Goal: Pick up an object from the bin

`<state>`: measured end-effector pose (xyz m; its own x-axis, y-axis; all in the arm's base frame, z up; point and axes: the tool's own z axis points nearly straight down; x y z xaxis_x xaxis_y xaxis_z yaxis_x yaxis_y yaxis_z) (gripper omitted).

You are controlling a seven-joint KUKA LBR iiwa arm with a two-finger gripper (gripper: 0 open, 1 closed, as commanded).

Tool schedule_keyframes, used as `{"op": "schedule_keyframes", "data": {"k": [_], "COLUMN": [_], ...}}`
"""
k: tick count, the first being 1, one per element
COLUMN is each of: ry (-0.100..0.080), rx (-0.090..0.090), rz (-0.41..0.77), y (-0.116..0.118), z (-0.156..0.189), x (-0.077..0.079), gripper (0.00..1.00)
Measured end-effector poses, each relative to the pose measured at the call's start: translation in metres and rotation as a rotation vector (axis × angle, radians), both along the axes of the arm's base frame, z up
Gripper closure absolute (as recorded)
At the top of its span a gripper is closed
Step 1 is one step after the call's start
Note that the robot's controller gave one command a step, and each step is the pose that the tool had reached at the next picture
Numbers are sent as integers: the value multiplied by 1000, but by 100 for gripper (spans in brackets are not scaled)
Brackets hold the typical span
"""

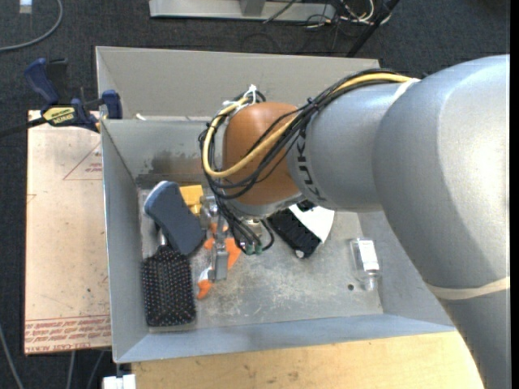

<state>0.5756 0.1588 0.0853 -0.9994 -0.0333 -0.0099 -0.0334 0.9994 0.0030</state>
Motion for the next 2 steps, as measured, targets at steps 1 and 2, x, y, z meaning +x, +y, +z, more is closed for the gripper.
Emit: {"op": "schedule_keyframes", "data": {"k": [1,2], "ry": [4,4], "rx": [1,1], "rz": [226,225], "y": [-42,-42], "z": [-10,-10], "x": [-13,-13], "gripper": [100,100]}}
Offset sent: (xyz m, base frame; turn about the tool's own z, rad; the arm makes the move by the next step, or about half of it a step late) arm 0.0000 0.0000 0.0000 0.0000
